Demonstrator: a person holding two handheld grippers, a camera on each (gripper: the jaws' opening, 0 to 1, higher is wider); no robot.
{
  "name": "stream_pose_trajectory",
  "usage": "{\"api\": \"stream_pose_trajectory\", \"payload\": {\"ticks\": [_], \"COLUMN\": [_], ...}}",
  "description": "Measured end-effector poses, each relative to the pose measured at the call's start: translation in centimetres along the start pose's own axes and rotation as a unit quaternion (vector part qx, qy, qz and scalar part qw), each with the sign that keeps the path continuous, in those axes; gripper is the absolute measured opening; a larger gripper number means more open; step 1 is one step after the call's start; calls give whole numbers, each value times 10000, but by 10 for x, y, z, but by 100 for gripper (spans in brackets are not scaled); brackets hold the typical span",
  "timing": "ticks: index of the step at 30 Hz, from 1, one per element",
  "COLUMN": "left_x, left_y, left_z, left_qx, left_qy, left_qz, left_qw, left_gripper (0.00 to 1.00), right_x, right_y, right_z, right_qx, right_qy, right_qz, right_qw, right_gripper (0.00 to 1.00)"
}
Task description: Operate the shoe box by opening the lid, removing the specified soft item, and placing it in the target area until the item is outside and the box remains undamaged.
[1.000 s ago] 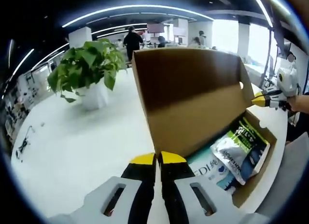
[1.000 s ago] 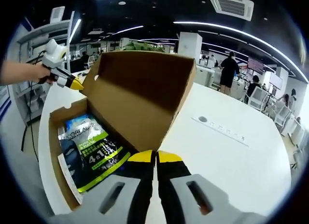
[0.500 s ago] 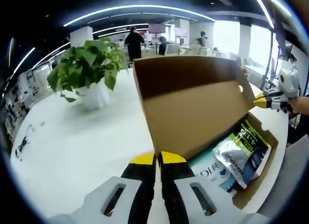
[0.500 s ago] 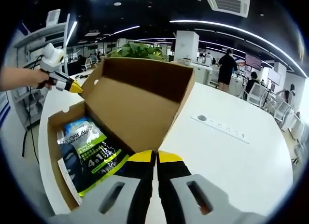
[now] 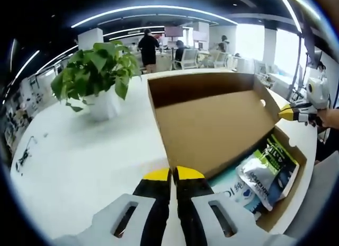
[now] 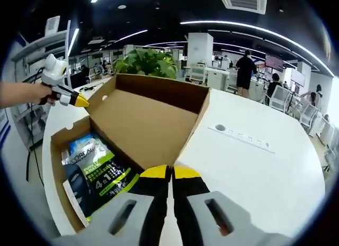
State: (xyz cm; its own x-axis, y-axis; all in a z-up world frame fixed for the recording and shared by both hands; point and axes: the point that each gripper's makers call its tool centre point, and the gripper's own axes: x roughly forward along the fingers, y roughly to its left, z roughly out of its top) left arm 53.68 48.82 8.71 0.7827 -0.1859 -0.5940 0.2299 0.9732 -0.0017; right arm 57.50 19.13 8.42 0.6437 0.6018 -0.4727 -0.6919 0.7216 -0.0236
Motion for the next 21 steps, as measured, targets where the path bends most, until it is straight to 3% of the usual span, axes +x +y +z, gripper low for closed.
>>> {"api": "stream_pose_trajectory", "payload": {"ticks": [21], "left_x": [11], "left_y": [4], "left_z": [1], "left_qx": [-43], "left_qy": [50], "left_qz": [56], "left_qw": [10000], "left_gripper": [0], "right_x": [9], "right_y": [-7], "right_z": [-1], "right_qx": [-1], "right_qy": [54], "right_qz": [-38], "right_qw": [10000], "right_gripper": [1]}}
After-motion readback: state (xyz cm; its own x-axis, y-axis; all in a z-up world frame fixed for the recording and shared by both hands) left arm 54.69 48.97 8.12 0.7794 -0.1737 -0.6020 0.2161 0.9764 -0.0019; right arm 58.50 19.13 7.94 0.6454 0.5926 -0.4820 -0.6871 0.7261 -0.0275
